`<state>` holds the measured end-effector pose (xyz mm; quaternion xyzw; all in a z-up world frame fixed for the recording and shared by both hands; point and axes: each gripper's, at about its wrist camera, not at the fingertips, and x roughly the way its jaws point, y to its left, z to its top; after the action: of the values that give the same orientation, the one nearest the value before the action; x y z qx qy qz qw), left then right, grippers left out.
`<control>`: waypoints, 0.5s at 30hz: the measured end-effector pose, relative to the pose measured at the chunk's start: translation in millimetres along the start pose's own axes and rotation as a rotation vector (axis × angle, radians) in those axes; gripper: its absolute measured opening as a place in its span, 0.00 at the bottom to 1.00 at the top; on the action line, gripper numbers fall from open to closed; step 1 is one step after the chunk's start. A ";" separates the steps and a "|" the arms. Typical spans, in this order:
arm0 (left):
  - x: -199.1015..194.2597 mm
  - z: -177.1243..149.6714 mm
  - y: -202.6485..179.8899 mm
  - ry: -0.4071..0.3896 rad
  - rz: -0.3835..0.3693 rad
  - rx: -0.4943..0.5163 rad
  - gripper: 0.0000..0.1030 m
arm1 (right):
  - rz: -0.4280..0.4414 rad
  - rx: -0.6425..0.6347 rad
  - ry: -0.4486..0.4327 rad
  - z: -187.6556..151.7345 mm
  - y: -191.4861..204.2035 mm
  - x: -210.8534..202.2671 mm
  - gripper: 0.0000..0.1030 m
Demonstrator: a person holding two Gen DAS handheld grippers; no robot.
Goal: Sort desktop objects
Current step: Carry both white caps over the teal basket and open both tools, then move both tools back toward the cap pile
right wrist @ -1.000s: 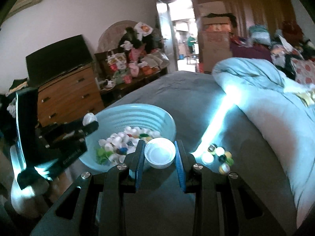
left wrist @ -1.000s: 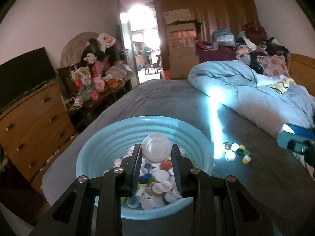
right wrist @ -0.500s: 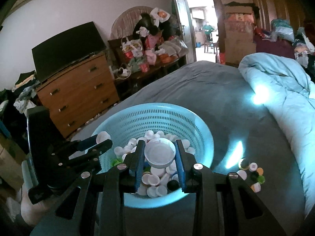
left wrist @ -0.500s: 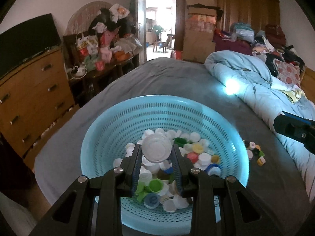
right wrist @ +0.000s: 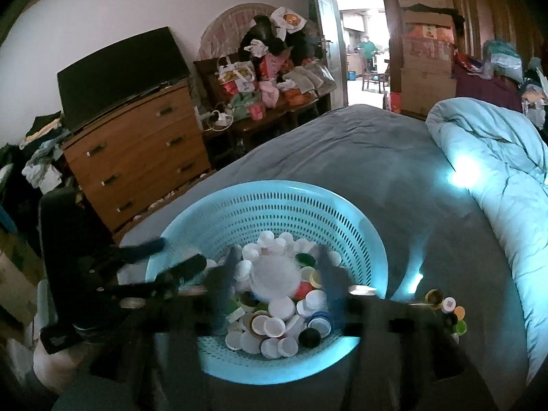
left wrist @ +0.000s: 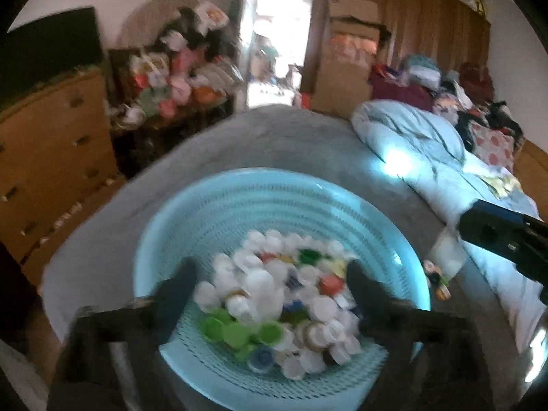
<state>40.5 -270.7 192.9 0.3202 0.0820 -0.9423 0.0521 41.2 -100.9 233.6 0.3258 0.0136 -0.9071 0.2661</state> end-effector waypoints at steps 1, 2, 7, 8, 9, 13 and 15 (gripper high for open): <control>-0.5 2.3 3.0 0.004 -0.024 -0.011 0.92 | 0.002 0.002 -0.006 1.2 0.3 -1.6 0.61; -0.5 3.9 6.7 0.006 -0.041 -0.025 0.92 | 0.005 0.003 -0.009 2.0 0.3 -2.4 0.61; -2.8 11.8 21.8 -0.004 -0.047 -0.087 0.92 | 0.012 0.015 -0.035 2.7 -2.2 -10.4 0.61; -3.5 11.6 22.5 -0.004 -0.046 -0.092 0.92 | 0.013 0.017 -0.039 2.1 -2.6 -12.0 0.61; -3.8 9.5 21.6 0.000 -0.048 -0.092 0.92 | 0.014 0.019 -0.041 1.1 -4.5 -13.8 0.61; -8.0 -3.8 10.7 0.012 -0.069 -0.063 0.92 | 0.012 0.037 -0.046 -19.1 -18.0 -29.6 0.61; -13.9 -16.0 -1.2 0.015 -0.089 -0.021 0.92 | -0.001 0.043 -0.033 -38.9 -28.7 -38.5 0.62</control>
<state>60.8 -266.0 189.0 0.3228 0.1063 -0.9404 0.0126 74.7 -50.4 221.8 0.3165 -0.0103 -0.9125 0.2588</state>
